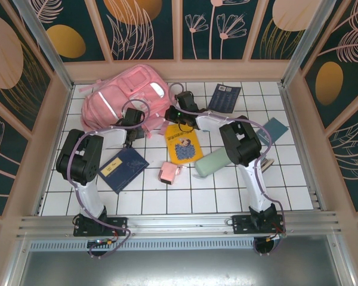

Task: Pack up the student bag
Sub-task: Unzip the student bag at the top-center of the table.

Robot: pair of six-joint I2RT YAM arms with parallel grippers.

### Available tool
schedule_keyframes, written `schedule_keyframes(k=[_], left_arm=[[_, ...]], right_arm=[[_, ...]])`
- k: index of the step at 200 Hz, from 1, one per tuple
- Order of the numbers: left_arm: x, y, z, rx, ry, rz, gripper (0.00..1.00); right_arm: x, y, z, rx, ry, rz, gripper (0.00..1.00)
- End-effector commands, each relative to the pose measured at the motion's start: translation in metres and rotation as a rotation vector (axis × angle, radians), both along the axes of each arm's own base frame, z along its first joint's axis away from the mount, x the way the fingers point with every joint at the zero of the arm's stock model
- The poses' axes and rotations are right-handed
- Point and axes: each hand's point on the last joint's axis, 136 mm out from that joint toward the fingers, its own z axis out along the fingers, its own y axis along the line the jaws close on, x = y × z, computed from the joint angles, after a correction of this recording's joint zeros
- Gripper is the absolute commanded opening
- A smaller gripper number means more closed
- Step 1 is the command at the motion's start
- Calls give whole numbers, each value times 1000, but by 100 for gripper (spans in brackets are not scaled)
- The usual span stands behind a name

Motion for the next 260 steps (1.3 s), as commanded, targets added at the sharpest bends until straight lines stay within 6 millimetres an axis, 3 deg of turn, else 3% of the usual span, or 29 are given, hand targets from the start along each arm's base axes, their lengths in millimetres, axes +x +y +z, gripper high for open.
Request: schedule_keyframes(k=[1, 31, 34, 39, 64, 71, 141, 175, 191, 221, 260], left_arm=[[20, 6, 16, -27, -80, 22, 30], [16, -12, 25, -161, -99, 3, 34], [15, -15, 25, -175, -96, -2, 34], [14, -19, 24, -199, -90, -7, 35], [9, -37, 23, -302, -85, -27, 35], [10, -44, 28, -330, -104, -38, 35], [-7, -80, 1, -345, -49, -101, 33], [-11, -79, 5, -334, -65, -73, 35], [-14, -77, 8, -337, -67, -64, 30], [-22, -92, 14, -421, -68, -84, 31], [-28, -112, 5, -471, -42, -100, 29]], right_arm=[[13, -19, -19, -80, 6, -48, 0], [18, -34, -23, -124, -2, -76, 0], [27, -48, -23, -124, 0, -104, 0], [29, -53, -23, -127, 0, -113, 0], [33, -63, -23, -139, -5, -122, 0], [33, -62, -22, -135, -3, -119, 0], [28, -52, -18, -111, -4, -94, 0], [25, -49, -18, -106, 0, -86, 0], [24, -48, -18, -104, -1, -81, 0], [20, -46, -19, -104, 1, -76, 0], [21, -45, -17, -98, 2, -76, 0]])
